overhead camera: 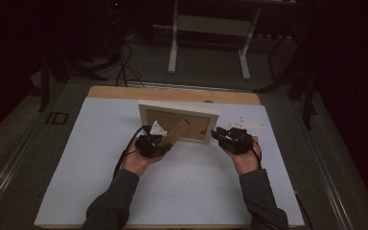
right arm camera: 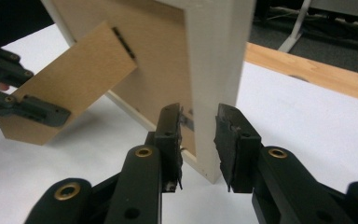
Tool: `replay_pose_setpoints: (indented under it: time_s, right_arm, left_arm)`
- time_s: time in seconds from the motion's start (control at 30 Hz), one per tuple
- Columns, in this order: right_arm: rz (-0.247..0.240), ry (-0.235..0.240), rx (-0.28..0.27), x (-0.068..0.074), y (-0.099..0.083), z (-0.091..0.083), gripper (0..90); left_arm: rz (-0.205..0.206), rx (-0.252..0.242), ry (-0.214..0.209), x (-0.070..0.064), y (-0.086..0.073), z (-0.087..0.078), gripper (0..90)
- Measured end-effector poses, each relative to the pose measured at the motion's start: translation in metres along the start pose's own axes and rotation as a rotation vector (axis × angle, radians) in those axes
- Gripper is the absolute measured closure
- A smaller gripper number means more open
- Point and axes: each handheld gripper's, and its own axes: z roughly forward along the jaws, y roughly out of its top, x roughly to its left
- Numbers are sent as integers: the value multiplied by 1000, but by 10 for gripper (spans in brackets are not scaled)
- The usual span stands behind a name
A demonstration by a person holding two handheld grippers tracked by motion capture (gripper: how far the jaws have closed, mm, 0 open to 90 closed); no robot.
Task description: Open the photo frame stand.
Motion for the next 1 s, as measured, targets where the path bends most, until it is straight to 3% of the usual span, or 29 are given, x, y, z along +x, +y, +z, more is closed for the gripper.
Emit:
replay_pose_setpoints:
  time_s: [1.0]
  right_arm:
    - [4,49,10,3,-17,-6,681]
  left_arm:
    - [28,-14,-45,-25,-11,-6,767]
